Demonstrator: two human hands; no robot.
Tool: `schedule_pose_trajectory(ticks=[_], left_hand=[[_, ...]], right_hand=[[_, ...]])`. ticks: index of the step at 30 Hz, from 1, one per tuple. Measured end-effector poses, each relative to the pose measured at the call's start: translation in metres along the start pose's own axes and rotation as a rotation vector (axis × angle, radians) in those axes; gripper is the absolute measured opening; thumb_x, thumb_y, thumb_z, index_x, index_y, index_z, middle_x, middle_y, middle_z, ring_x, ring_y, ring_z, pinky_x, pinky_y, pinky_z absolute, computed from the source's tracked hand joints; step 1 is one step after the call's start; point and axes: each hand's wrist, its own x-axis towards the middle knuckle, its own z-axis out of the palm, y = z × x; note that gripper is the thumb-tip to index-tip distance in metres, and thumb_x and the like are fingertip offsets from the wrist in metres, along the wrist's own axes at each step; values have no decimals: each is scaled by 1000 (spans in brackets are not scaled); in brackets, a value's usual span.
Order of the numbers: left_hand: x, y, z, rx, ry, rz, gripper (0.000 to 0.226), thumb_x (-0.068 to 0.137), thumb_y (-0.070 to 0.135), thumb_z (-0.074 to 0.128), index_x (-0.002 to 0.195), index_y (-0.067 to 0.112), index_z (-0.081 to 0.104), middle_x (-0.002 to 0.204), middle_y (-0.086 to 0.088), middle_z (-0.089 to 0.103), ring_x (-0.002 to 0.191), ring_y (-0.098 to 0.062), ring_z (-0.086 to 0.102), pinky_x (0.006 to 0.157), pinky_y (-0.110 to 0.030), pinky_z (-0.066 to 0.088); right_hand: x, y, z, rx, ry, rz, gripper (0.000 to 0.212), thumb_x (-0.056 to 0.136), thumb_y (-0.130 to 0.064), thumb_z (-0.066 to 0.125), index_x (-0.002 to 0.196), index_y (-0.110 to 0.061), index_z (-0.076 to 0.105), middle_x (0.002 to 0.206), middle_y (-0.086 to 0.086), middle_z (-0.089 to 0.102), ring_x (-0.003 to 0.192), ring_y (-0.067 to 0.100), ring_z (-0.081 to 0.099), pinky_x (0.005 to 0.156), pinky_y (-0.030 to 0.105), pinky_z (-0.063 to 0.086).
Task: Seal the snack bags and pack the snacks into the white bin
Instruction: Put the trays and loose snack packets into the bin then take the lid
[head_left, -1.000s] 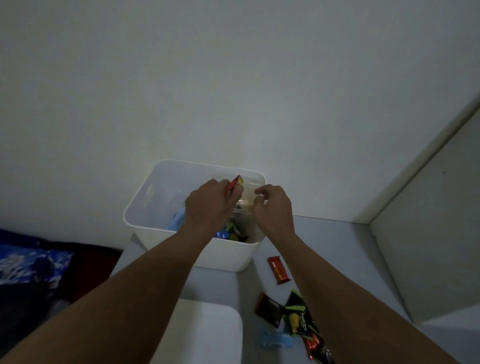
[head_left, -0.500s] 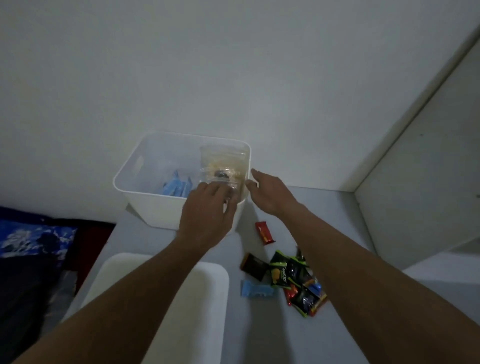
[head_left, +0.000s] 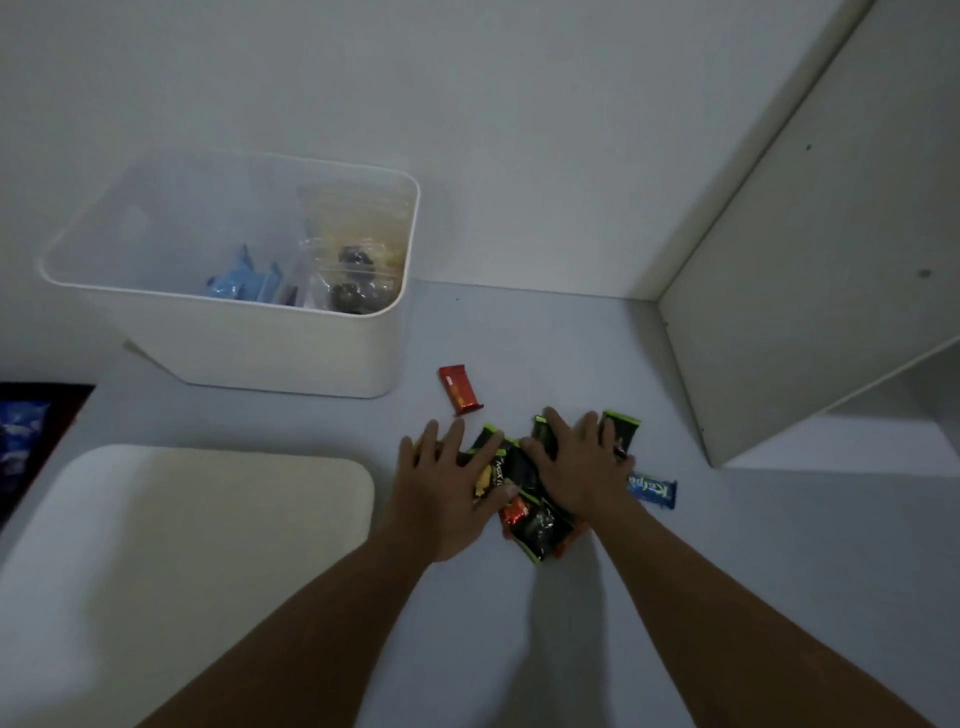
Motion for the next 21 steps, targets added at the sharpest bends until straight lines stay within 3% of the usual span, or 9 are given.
schedule_pose_trajectory(ticks=[2,4,7,9,12,17,21], left_hand=[[0,1,9,9,105,36,62,92,67,37,139,29,52,136,-15,58,120,-40,54,94,-50,43],[1,2,14,-14,181,69,54,92,59,46,130,23,60,117,-10,64,97,-28,60,75,-36,45],[2,6,15,-98,171,64,42,86,49,54,116,21,62,96,0,59,73,-13,57,55,-20,36],[4,5,15,-151,169,74,33,82,44,57,105,20,63,88,3,56,61,-11,55,47,-18,36],[8,3,10,-185,199,105,25,82,39,59,94,17,64,81,3,56,56,-13,52,45,-26,47],[14,3,-32,-182,255,57,23,80,43,59,88,21,61,78,5,54,52,-13,51,47,-21,35],[24,7,-87,-206,296,-3,21,81,45,55,90,25,56,82,7,53,56,-17,57,46,-26,42]], right_hand=[[0,0,11,-31,194,-56,46,96,-58,36,135,-34,44,140,13,43,132,33,34,100,56,33],[2,0,20,-16,315,-146,35,98,-46,41,123,-25,54,117,9,54,109,29,50,88,45,44],[2,1,29,110,314,-216,29,100,-39,45,112,-16,58,101,9,55,88,26,56,75,41,50],[1,2,28,142,268,-232,26,99,-35,48,108,-12,58,99,8,53,82,23,56,72,37,50],[0,2,16,183,250,-251,21,97,-30,53,101,-9,56,94,4,49,77,19,51,67,30,43],[-3,-6,-23,271,279,-215,18,93,-25,57,91,-7,58,85,3,48,74,22,52,62,29,36],[-3,-23,-71,316,336,-230,19,91,-24,62,86,-5,61,81,5,52,72,20,53,55,27,32]])
